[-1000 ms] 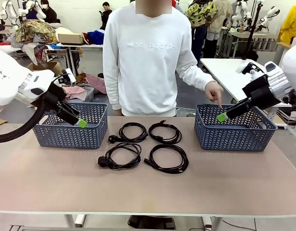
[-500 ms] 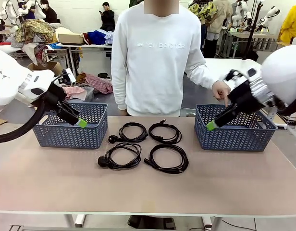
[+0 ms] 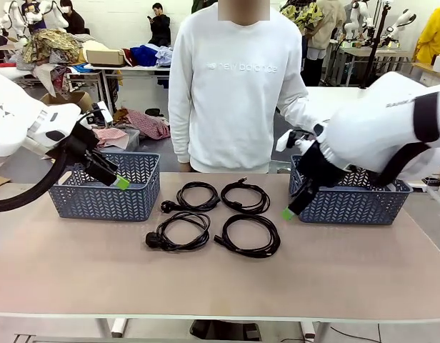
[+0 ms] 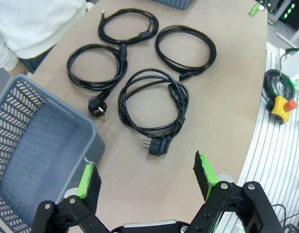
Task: Organize the cables according to human instructions.
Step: Pick up a bundle of cables and place it in the basket indicated by the human.
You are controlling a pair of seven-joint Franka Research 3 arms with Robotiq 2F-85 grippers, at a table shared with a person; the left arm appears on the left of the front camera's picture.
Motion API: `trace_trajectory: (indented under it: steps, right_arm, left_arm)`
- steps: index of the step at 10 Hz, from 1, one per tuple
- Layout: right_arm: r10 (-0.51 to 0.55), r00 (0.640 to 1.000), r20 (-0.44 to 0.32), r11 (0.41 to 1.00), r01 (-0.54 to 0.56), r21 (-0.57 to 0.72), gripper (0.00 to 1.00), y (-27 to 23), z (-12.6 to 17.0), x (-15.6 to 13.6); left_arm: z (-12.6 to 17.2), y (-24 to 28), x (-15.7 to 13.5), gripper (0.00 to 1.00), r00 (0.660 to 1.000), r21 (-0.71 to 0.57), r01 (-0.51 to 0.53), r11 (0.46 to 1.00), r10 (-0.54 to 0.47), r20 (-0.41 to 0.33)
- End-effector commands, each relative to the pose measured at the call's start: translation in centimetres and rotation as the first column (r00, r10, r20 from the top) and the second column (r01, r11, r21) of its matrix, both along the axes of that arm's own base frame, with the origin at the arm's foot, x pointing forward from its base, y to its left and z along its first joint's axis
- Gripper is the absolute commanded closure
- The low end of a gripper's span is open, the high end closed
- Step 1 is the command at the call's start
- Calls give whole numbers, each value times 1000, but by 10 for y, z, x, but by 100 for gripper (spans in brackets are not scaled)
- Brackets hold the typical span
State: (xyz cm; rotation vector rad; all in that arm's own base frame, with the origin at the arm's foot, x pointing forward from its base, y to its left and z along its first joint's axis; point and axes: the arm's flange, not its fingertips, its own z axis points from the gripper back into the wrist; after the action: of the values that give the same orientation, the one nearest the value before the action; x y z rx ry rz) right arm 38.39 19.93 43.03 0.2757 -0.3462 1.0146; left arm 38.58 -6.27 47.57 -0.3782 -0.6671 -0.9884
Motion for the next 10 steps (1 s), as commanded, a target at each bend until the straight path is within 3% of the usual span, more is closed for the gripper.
trace_trajectory:
  steps: [1, 3, 10]
  right_arm:
    - [36, 999, -29, 997, -38, -71, 0, 18, -2, 13]
    - [78, 996, -48, 990, -83, -112, 0, 32, -9, 16]
    - [80, 996, -37, 994, -82, -74, 0, 27, -17, 8]
  left_arm:
    - [-4, 2, 3, 0, 1000, -22, 22, 1000, -22, 9]
    - [-4, 2, 3, 0, 1000, -22, 22, 1000, -22, 9]
    - [-4, 2, 3, 0, 1000, -22, 22, 1000, -22, 9]
